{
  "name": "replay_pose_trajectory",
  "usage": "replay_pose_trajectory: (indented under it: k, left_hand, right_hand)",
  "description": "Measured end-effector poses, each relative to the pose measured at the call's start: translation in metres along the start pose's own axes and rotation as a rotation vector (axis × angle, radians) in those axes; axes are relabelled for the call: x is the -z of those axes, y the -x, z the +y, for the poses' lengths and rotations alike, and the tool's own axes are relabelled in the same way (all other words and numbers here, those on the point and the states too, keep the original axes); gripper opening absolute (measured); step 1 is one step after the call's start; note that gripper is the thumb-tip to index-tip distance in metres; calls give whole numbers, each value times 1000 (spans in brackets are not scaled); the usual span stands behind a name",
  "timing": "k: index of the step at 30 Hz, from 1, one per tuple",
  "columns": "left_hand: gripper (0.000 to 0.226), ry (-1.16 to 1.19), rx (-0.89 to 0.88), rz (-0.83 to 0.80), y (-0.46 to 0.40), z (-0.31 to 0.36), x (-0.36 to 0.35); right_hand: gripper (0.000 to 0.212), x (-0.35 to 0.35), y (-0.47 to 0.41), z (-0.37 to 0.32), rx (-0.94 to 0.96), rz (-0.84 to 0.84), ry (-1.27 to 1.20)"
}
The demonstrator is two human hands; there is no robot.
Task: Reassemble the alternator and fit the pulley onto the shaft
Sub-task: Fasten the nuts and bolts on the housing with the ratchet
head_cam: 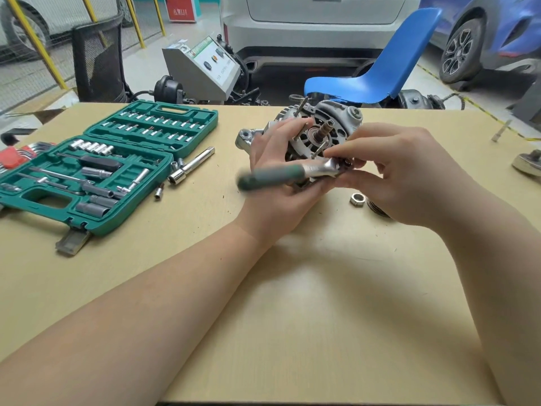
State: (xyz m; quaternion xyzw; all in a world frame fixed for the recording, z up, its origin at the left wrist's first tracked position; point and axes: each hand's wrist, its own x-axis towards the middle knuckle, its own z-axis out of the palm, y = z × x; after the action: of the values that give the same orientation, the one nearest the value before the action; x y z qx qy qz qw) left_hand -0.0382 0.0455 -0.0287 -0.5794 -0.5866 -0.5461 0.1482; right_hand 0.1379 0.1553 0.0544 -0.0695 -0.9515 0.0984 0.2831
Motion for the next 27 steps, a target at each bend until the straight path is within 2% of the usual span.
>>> replay_pose_trajectory:
  k: [2,5,8,11,15,17,20,23,25,27]
  left_hand:
    - [24,-28,-40,-16,1,-1,0]
    - [31,3,-9,-1,1,-1,0]
    - [14,19,28,-26,1,4,-1]
    - [11,20,53,-28,2,6,-2]
    - [28,11,34,-6,0,4,-1]
    - [21,-29,5,-27,1,3,-1]
    - [29,1,45,-14,1,5,0]
    - [8,5,46,-28,1,10,1]
    - [8,-5,58,-41,1,11,2]
    - [9,-28,49,-49,-1,13,3]
  right_hand:
    - [29,1,1,1,17,-26,-6]
    - [26,-2,1,0,-4,21,3]
    - [31,-8,-2,-6,-48,102,38]
    - [31,-6,-3,-3,-51,109,27]
    - [28,-1,-1,2,-12,0,-6]
    - [29,0,0,2,11,-33,1]
    - [25,0,0,-1,-2,9,41]
    - [32,-5,-3,-7,-66,82,59]
    - [35,-7,-5,-6,-83,93,68]
    - [27,-5,-5,-3,-79,66,39]
